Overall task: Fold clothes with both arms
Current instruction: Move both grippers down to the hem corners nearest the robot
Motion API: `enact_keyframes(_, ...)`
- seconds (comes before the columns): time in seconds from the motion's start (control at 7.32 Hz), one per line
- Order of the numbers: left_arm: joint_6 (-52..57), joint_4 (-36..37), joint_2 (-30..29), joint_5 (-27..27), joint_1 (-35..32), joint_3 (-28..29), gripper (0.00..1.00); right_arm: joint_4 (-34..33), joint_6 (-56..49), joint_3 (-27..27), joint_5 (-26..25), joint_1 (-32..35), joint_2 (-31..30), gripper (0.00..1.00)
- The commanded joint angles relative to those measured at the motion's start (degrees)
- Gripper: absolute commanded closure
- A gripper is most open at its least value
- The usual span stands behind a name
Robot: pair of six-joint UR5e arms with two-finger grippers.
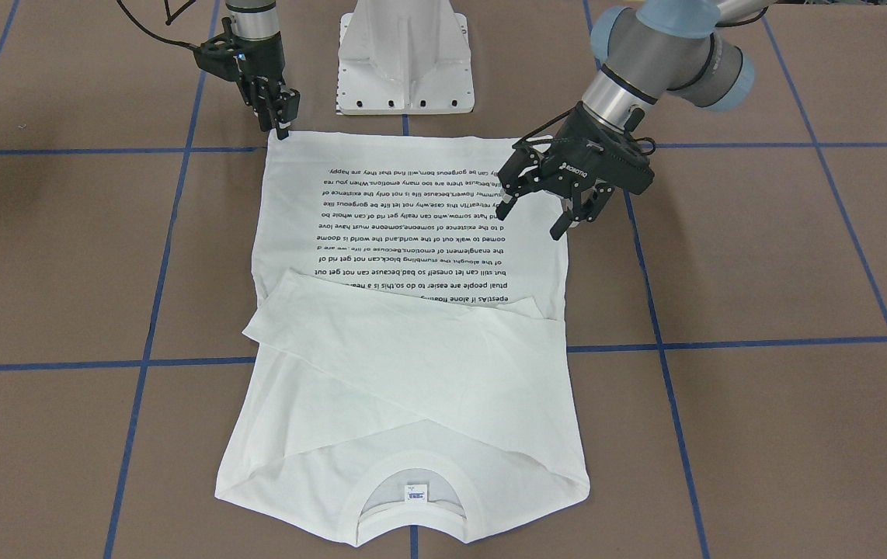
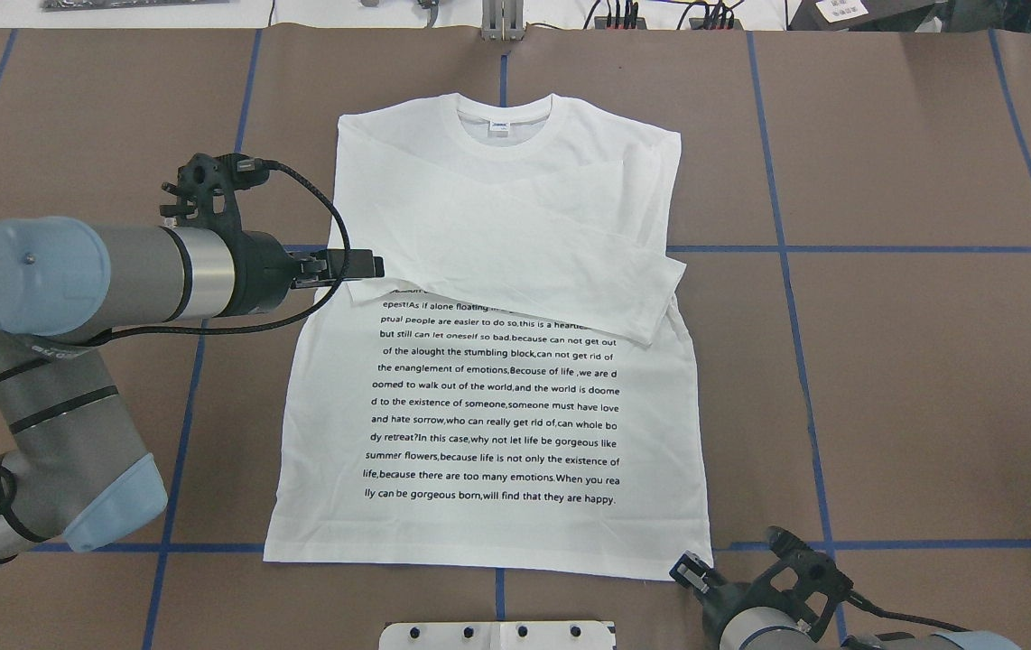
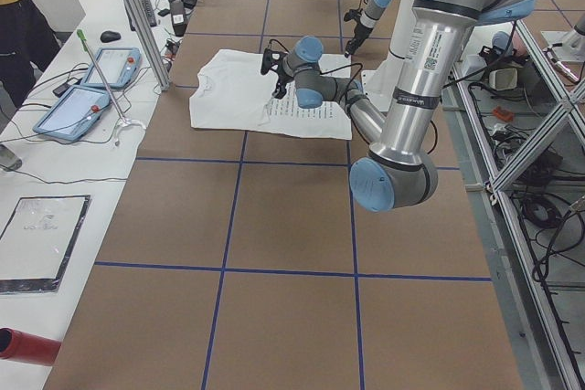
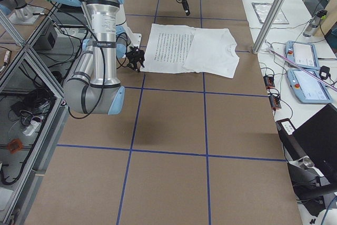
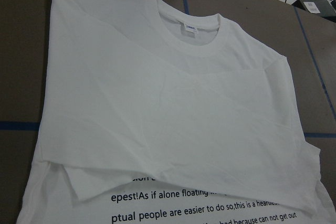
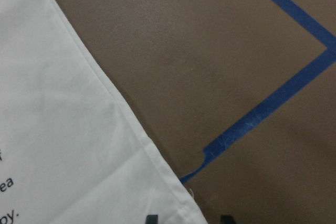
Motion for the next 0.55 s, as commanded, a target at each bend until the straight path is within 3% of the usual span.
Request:
enact_keyframes(0.0,-0.2,0.0,-0.1,0.0,-0.1,-0.1,0.00,0.1,-0.1,0.2,0.5,-0.1,0.5,1.00)
enact_keyframes(0.41,-1.3,0.4,1.8,-0.5,-0.1,-1.1,0.00,0.1,-0.1,3.3,0.5,1.0,0.7,1.00)
